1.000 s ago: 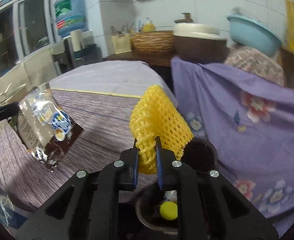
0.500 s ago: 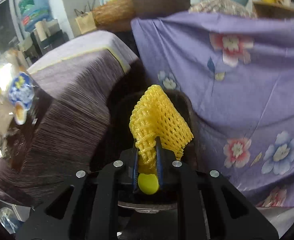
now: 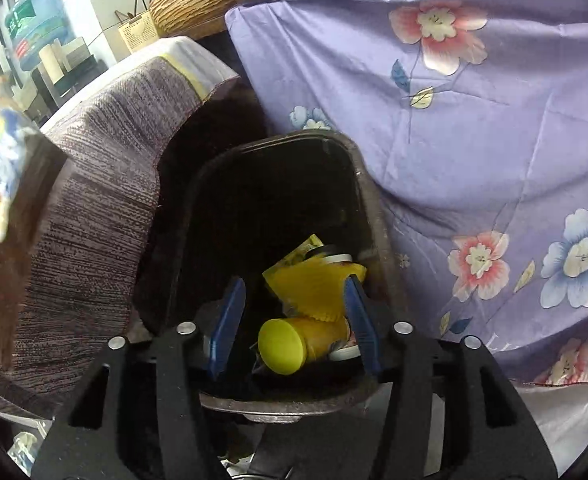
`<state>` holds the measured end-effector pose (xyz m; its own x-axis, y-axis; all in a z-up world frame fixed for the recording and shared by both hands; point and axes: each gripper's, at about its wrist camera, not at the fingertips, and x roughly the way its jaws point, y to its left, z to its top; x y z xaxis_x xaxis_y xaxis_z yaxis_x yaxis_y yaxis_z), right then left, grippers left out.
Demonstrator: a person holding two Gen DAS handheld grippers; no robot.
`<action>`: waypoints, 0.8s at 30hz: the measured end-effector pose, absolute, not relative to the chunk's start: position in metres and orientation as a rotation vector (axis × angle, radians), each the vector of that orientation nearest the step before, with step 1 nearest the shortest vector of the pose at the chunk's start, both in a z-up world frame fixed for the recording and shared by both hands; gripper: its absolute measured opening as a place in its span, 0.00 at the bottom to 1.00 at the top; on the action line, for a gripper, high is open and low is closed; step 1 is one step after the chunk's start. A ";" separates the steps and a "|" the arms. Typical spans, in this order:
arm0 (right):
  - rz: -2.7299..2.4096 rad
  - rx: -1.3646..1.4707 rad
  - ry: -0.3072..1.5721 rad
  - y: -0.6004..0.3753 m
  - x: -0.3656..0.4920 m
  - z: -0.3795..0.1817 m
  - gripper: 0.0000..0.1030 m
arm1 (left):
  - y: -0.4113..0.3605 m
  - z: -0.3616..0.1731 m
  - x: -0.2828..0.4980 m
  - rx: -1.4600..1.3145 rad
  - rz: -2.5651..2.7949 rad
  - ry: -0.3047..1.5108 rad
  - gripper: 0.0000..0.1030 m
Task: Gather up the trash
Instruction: 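Lower the snack bag into the bin and open the left gripper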
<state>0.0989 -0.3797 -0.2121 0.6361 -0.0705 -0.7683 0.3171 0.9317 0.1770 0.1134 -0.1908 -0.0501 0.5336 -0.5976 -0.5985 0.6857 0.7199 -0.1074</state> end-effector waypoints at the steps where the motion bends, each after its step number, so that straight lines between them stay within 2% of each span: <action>1: -0.243 0.297 0.848 -0.381 0.095 -0.208 0.57 | -0.192 -0.051 0.113 0.151 -0.767 0.655 0.12; 8: -0.335 0.279 0.812 -0.399 0.067 -0.186 0.57 | -0.219 -0.068 0.115 0.214 -0.778 0.672 0.12; 24: -0.404 0.331 0.737 -0.420 0.020 -0.155 0.57 | -0.299 -0.157 0.145 0.353 -0.751 0.836 0.12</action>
<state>0.0200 -0.4200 -0.1553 0.6701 -0.2372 -0.7034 0.4652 0.8726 0.1490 0.1452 -0.2990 -0.1570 0.4384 -0.4572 -0.7738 0.7201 0.6939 -0.0021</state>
